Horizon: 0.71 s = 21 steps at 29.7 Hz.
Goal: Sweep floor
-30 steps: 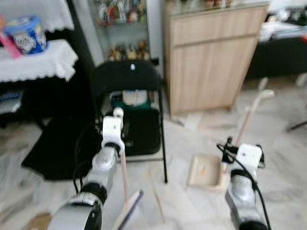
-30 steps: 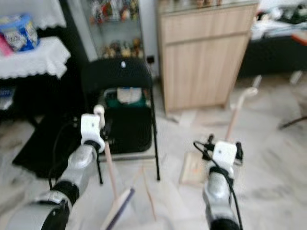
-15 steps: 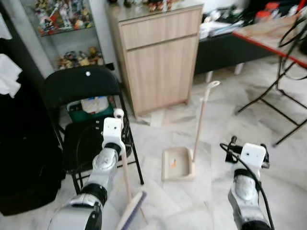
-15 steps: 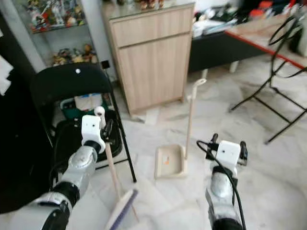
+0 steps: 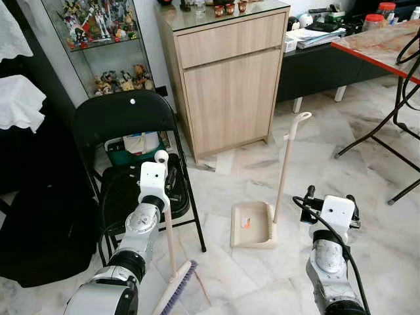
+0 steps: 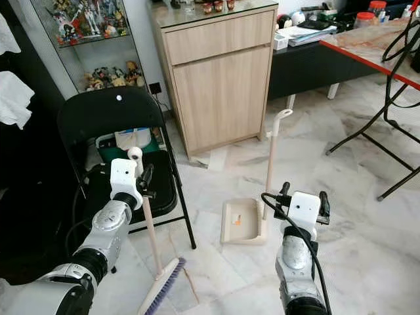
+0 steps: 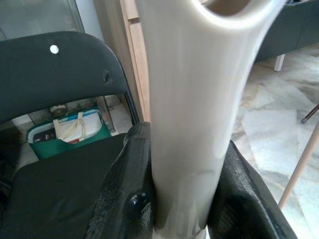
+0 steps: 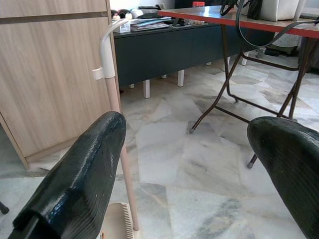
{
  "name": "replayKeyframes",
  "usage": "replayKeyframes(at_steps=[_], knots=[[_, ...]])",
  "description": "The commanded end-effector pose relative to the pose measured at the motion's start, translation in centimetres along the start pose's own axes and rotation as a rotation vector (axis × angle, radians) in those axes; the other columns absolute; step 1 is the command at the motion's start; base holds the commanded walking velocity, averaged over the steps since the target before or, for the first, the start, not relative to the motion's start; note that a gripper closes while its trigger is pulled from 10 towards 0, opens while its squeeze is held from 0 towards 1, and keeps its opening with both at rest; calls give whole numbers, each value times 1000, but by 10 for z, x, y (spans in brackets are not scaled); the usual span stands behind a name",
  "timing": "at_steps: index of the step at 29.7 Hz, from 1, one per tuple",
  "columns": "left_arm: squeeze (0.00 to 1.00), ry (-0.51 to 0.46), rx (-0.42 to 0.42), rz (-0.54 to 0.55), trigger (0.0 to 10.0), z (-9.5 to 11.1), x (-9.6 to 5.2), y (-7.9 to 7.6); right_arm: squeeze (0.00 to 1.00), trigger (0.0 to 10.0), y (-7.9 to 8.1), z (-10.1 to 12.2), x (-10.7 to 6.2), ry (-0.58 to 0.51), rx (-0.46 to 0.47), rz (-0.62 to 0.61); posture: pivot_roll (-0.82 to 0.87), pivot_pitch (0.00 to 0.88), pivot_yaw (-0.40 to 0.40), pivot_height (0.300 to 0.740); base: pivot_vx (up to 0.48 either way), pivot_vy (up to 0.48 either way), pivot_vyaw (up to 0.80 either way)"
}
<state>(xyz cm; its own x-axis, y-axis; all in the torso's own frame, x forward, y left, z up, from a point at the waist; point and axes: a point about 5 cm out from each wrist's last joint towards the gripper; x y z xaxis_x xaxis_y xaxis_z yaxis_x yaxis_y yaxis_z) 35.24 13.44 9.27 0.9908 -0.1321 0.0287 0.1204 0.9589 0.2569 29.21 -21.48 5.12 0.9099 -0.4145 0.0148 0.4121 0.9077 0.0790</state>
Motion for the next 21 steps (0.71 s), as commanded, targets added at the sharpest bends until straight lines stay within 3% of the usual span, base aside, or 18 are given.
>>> replayKeyframes(at_steps=[1,4,8,11,17,21], knots=[[0,-7,21,12,10000,1,0,7,0,10000,6,1,0,0,0,36,-131,0,114,740,0,0,0],[0,-7,24,14,10000,1,0,7,0,10000,10,2,-1,-18,-16,68,-132,0,118,740,0,0,152],[0,-5,21,27,10000,0,-1,8,0,10000,15,2,-3,-25,-41,91,-134,0,122,740,0,0,767],[0,3,18,32,10000,-2,-2,8,0,10000,16,1,-4,-22,-11,88,-139,0,124,740,0,0,0],[0,82,-120,117,10000,-17,-8,16,0,10000,12,1,-4,-24,-17,91,-152,0,116,740,0,0,0],[0,71,-125,110,10000,-17,-9,16,0,10000,7,3,-2,-35,-23,89,-153,0,112,740,0,0,0]])
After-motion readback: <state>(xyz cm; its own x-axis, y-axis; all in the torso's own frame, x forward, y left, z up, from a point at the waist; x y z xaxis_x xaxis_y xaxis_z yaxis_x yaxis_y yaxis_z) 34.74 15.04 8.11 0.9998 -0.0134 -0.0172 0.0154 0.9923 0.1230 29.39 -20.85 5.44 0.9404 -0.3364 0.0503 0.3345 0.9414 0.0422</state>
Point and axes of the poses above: a point about 5 cm out from each wrist's last joint towards the gripper, its own x axis pointing out of the wrist towards the gripper, its own z axis along the axis of the wrist's last joint, y = z × x, and after that the axes turned 13 degrees about x, right-handed
